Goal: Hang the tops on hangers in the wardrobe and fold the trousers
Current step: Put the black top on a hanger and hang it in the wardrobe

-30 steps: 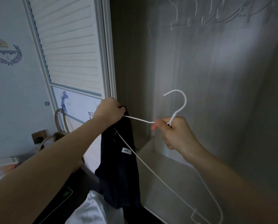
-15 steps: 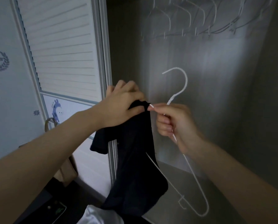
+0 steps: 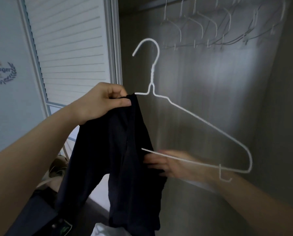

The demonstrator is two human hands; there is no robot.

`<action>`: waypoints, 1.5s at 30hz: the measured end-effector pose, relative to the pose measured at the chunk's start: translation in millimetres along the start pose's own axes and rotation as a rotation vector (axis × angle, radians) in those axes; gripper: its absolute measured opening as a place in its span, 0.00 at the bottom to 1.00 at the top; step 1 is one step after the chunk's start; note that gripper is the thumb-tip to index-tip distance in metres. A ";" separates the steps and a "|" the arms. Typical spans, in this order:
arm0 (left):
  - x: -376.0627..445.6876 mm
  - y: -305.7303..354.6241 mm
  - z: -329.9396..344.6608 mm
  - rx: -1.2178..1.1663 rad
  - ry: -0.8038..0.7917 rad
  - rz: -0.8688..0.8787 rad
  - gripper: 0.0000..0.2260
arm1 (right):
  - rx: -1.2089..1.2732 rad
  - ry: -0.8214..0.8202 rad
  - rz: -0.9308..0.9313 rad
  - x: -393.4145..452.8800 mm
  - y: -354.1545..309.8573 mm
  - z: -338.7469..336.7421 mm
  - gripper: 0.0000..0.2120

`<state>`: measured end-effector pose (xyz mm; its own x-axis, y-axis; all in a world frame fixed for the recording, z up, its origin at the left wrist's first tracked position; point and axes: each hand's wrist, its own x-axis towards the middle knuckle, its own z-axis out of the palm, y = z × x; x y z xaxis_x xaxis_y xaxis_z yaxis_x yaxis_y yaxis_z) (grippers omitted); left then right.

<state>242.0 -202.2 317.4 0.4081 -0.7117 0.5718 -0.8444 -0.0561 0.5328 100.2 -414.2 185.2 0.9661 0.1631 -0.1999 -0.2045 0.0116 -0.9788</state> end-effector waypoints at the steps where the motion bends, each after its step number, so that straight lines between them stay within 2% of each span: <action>1: -1.0 -2.5 -4.0 -0.012 0.040 -0.015 0.08 | -0.165 0.064 -0.028 -0.1 6.5 1.9 0.09; 4: -6.0 -15.9 -17.9 -0.064 0.142 -0.120 0.11 | -0.668 0.295 -0.181 -3.4 17.9 -3.0 0.07; 7: -12.2 -30.1 -27.5 -0.012 0.201 -0.224 0.10 | -0.998 0.565 -0.405 -7.1 11.7 -14.1 0.05; 11: -21.8 -42.1 -37.7 0.012 0.242 -0.291 0.06 | -1.159 0.741 -0.541 -18.5 -8.5 -27.9 0.03; 18: -40.1 -48.7 -42.7 0.218 0.131 -0.260 0.06 | -1.422 0.837 -0.635 -36.8 -38.7 -56.1 0.05; 20: -40.6 -47.3 -39.2 0.278 0.105 -0.259 0.05 | -1.385 0.867 -0.708 -37.2 -47.9 -56.5 0.04; 23: -35.3 -36.5 -25.6 0.267 0.097 -0.196 0.06 | -1.195 0.908 -0.780 -29.0 -63.0 -49.0 0.04; 27: -20.1 -20.6 -5.1 0.204 0.117 -0.129 0.08 | -1.038 0.895 -0.759 -9.0 -76.1 -33.2 0.08; 32: -18.1 -23.1 -18.7 0.152 0.183 -0.168 0.05 | -0.869 1.018 -0.839 -19.3 -91.3 -35.2 0.08; 35: -19.4 -24.9 -25.6 0.039 0.231 -0.219 0.05 | -0.869 1.069 -0.824 -28.2 -100.9 -42.5 0.05; 40: -16.8 -22.0 -26.0 -0.114 0.324 -0.278 0.04 | -1.003 1.150 -0.786 -34.5 -115.2 -54.5 0.05; 43: -10.0 -15.9 -28.8 -0.174 0.366 -0.256 0.03 | -1.015 1.089 -0.756 -40.5 -133.0 -58.0 0.07; 45: -1.8 -11.2 -31.3 -0.194 0.398 -0.224 0.03 | -0.926 0.933 -0.736 -46.7 -151.6 -56.0 0.12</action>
<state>261.6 -178.4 329.9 0.7051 -0.3722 0.6036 -0.6560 -0.0190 0.7545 94.9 -478.9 340.3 0.6291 -0.2737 0.7276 0.1816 -0.8583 -0.4799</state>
